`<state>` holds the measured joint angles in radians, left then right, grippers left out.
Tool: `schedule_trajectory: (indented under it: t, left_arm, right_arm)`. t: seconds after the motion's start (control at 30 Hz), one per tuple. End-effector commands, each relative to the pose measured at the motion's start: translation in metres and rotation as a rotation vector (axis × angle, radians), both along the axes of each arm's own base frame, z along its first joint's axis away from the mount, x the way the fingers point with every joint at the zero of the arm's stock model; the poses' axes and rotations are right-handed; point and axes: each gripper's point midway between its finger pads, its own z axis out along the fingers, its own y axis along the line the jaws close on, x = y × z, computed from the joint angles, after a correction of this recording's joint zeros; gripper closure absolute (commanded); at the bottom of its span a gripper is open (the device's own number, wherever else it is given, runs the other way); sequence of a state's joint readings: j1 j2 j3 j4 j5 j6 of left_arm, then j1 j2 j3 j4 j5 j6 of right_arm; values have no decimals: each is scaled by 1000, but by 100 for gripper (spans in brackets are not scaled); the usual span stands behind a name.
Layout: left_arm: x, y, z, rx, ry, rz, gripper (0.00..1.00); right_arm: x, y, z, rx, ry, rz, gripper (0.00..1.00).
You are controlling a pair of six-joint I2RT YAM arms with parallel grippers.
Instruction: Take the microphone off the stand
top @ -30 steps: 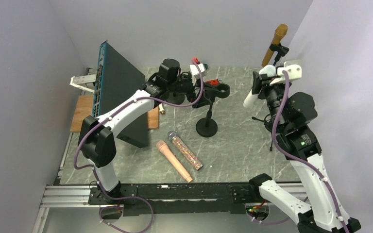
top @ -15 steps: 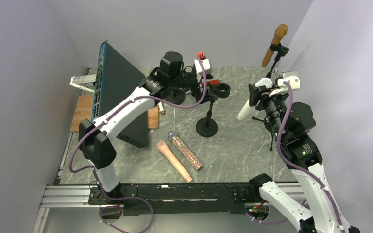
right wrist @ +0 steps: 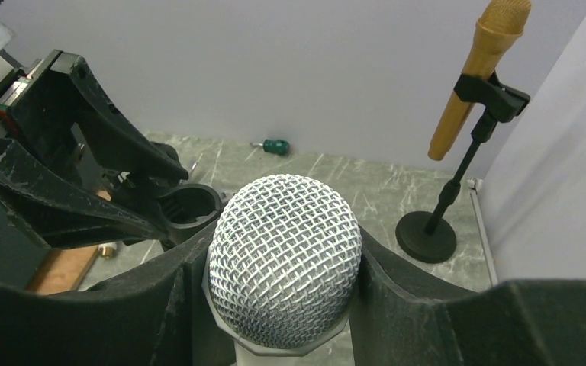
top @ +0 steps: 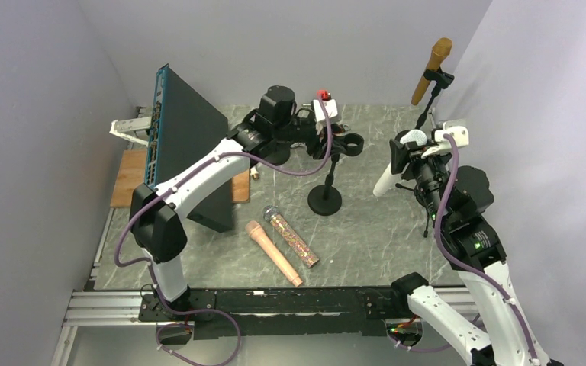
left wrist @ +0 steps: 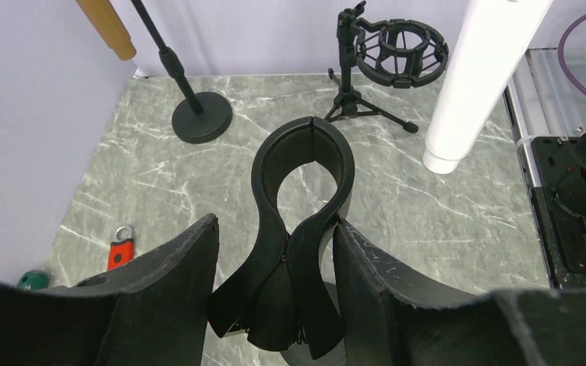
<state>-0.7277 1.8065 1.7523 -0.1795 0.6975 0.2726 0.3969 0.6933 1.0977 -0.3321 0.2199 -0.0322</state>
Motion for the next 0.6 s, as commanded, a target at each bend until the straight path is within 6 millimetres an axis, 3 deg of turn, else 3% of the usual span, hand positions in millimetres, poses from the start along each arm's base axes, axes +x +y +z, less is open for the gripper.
schedule_trajectory:
  t: [0.0, 0.13, 0.27, 0.43, 0.57]
  left_arm:
    - [-6, 2, -68, 114, 99, 25, 97]
    - [-12, 7, -108, 159, 170, 54, 98]
    - [-10, 10, -128, 186, 195, 89, 100]
    - [12, 11, -131, 197, 200, 206, 100]
    - [56, 16, -114, 147, 122, 420, 100]
  right_arm:
    - [-5, 1, 5, 23, -23, 18, 100]
    - [-7, 0, -3, 15, -7, 16, 100]
    - [-11, -3, -8, 7, 1, 6, 100]
    - [-14, -4, -9, -4, 11, 8, 100]
    - [-19, -4, -7, 9, 10, 18, 100]
